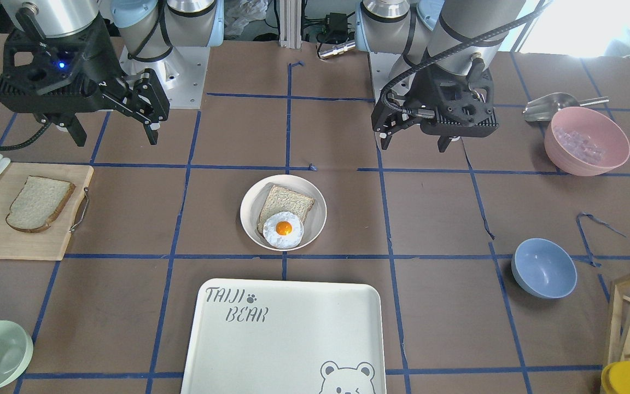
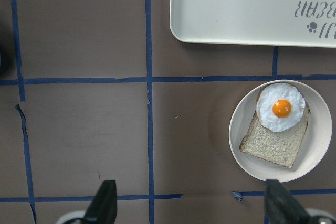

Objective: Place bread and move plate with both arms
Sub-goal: 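Move the right gripper toward the wooden cutting board, then lower the right gripper and grasp the bread slice on the cutting board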

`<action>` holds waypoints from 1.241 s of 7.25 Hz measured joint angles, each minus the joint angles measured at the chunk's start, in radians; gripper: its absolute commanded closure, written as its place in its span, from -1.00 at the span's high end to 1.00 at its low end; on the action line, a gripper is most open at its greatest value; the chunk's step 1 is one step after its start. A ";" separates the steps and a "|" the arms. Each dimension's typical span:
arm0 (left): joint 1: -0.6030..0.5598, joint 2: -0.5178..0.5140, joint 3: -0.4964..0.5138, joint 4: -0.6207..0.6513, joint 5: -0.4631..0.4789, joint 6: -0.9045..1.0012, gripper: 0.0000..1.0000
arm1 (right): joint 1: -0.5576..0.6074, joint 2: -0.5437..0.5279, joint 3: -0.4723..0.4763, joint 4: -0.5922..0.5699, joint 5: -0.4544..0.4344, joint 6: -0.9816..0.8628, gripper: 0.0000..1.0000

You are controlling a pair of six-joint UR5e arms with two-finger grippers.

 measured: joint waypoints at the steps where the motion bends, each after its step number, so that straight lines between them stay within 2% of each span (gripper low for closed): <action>1: 0.000 0.001 0.000 -0.002 -0.001 0.000 1.00 | -0.001 -0.006 -0.001 0.016 -0.003 0.001 1.00; 9: 0.001 0.007 0.000 -0.008 -0.002 0.001 1.00 | -0.012 -0.007 0.007 0.032 -0.014 0.003 1.00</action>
